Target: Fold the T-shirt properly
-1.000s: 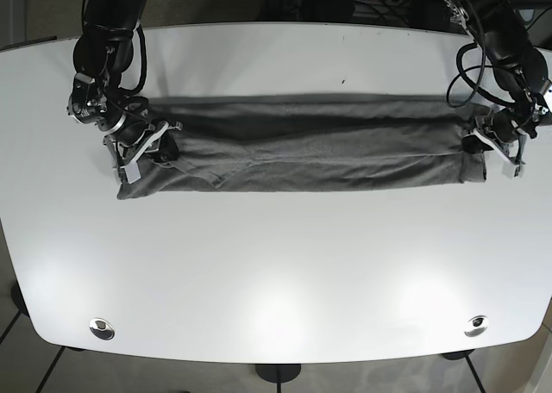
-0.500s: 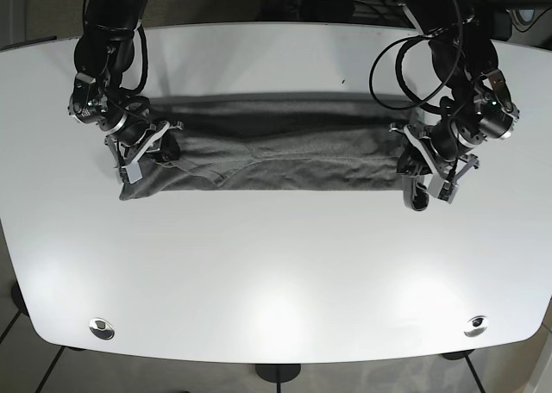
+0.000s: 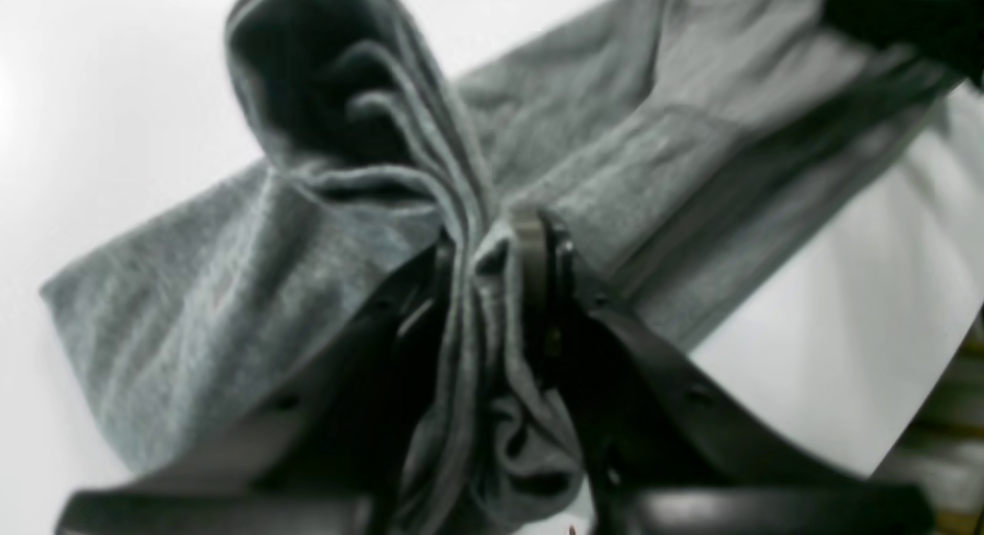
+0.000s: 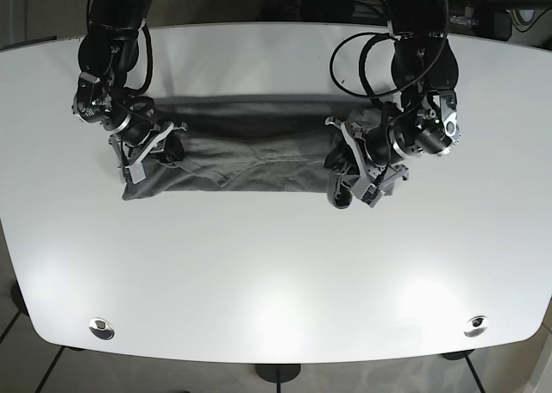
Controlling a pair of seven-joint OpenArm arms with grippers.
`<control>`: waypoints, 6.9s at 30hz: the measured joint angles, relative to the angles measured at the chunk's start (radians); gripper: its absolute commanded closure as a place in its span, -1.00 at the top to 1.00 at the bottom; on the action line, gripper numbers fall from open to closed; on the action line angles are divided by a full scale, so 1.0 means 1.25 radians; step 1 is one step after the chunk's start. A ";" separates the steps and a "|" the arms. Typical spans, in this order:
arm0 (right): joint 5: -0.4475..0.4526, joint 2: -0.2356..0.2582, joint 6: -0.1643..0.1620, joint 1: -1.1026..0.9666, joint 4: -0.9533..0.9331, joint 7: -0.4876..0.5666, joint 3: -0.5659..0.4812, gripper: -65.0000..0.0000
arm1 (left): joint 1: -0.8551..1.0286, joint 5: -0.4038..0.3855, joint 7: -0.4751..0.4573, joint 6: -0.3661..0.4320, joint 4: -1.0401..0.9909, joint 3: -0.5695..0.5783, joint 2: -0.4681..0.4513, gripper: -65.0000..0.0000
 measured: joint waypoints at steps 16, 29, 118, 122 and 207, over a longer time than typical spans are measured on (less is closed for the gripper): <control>0.091 0.002 -0.006 -0.002 0.105 -0.048 0.001 -0.62 | -0.050 -0.015 -0.007 0.123 0.046 0.036 -0.028 -0.16; 0.309 0.029 -0.090 0.070 -0.006 -0.273 0.374 0.78 | 0.042 0.001 -0.043 -0.045 -0.134 -0.217 -0.133 -0.85; -0.236 -0.064 -0.118 0.080 0.350 -0.082 -0.304 0.45 | 0.142 0.134 -0.246 0.079 0.074 0.079 -0.081 -0.41; -0.237 -0.057 -0.118 0.169 0.246 -0.076 -0.179 -0.32 | 0.143 0.311 -0.264 0.077 0.117 0.215 0.019 -0.47; -0.065 -0.040 -0.144 -0.043 0.161 0.161 -0.249 -0.80 | -0.152 0.430 -0.770 -0.051 -0.931 -0.126 -0.571 0.17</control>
